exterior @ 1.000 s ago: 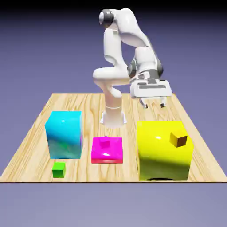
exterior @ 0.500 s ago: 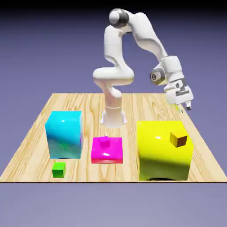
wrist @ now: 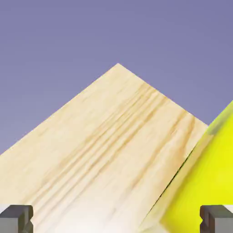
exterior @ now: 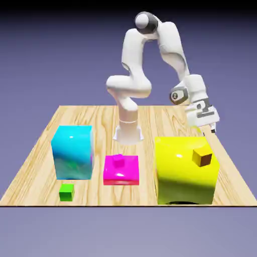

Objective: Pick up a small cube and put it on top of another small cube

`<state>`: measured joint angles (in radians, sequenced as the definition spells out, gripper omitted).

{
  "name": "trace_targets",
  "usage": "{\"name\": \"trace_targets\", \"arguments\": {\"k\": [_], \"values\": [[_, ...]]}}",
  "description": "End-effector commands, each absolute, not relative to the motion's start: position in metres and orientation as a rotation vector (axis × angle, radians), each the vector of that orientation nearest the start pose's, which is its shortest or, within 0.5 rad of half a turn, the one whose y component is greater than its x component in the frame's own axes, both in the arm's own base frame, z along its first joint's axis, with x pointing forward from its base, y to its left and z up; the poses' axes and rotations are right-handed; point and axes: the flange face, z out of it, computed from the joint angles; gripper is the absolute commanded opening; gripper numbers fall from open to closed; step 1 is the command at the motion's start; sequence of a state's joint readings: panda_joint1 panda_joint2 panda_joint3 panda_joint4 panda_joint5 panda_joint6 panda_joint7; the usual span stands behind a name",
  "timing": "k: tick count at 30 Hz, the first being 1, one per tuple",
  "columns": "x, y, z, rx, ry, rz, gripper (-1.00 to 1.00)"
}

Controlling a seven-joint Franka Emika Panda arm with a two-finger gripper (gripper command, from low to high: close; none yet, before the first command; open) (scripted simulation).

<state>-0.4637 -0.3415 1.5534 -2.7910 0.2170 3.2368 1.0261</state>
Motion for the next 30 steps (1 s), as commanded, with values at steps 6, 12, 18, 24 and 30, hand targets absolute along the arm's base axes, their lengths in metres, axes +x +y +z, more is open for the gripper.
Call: {"name": "trace_targets", "arguments": {"k": [6,12,18,24,30], "values": [[0.225,0.340,0.242,-2.780,0.223,-0.704,0.00],[0.219,0.327,0.212,-2.774,0.358,-0.666,0.00],[0.209,0.312,0.183,-2.763,0.500,-0.598,0.00],[0.222,0.304,0.163,-2.748,0.582,-0.612,0.00],[0.236,0.308,0.117,-2.752,0.584,-0.600,0.00]]}}
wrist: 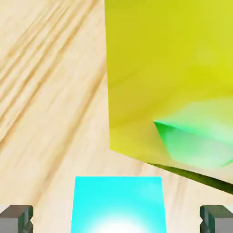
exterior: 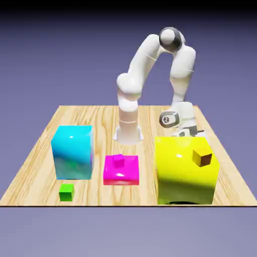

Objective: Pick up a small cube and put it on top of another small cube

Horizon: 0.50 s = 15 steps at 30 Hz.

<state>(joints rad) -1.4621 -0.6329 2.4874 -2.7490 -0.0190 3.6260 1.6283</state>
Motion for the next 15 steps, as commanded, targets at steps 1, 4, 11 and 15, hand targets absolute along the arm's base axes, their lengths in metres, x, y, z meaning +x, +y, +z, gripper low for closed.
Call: {"name": "trace_targets", "arguments": {"k": [1,4,11,15], "values": [[0.237,0.308,0.110,-2.754,0.588,-0.590,0.00],[0.236,0.308,0.119,-2.751,0.583,-0.602,-1.00],[0.218,0.301,0.170,-2.751,0.585,-0.600,-1.00],[0.206,0.340,0.182,-2.766,0.421,-0.568,-1.00]]}}
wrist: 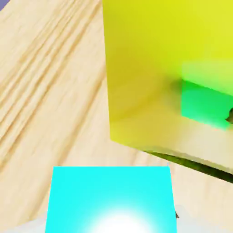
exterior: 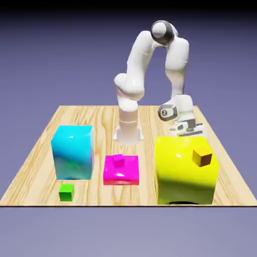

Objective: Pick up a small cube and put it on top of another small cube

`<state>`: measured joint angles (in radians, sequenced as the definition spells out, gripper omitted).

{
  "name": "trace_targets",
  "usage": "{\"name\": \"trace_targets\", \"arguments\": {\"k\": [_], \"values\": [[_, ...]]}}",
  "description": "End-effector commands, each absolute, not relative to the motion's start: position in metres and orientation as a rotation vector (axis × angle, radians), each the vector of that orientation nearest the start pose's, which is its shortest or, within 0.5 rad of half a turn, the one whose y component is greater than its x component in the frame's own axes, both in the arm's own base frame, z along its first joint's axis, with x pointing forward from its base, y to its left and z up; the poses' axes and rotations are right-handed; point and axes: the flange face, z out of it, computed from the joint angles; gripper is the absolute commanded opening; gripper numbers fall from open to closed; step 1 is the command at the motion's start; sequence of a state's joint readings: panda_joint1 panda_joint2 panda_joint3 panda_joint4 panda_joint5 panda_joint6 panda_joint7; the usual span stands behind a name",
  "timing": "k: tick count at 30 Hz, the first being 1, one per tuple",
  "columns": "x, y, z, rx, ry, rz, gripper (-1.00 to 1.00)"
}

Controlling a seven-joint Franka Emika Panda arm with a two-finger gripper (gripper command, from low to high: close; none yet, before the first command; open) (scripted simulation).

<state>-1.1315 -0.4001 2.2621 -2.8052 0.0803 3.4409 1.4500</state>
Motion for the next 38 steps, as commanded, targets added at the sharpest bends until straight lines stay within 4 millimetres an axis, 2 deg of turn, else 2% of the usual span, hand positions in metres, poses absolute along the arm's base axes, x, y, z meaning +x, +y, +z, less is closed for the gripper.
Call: {"name": "trace_targets", "arguments": {"k": [1,5,10,11,14,17,20,23,27,28,29,35,36,37,38], "values": [[0.204,0.356,0.187,-2.769,0.380,-0.555,-1.00],[0.216,0.406,0.216,-2.776,0.380,-0.506,-1.00],[0.234,0.458,0.267,-2.785,0.387,-0.502,-1.00],[0.239,0.467,0.278,-2.785,0.394,-0.508,-1.00],[0.274,0.467,0.309,-2.780,0.567,-0.529,-1.00],[0.313,0.458,0.341,-2.758,0.767,-0.564,-1.00],[0.359,0.432,0.371,-2.705,1.027,-0.608,-1.00],[0.404,0.398,0.401,-2.620,1.298,-0.662,-1.00],[0.460,0.337,0.442,-2.447,1.669,-0.746,-1.00],[0.470,0.315,0.434,-2.395,1.775,-0.736,-1.00],[0.470,0.315,0.434,-2.394,1.775,-0.736,-1.00],[0.491,0.304,0.370,-2.394,1.775,-0.736,-1.00],[0.491,0.304,0.370,-2.394,1.775,-0.736,1.00],[0.491,0.304,0.370,-2.394,1.775,-0.736,1.00],[0.486,0.308,0.383,-2.395,1.772,-0.735,1.00]]}}
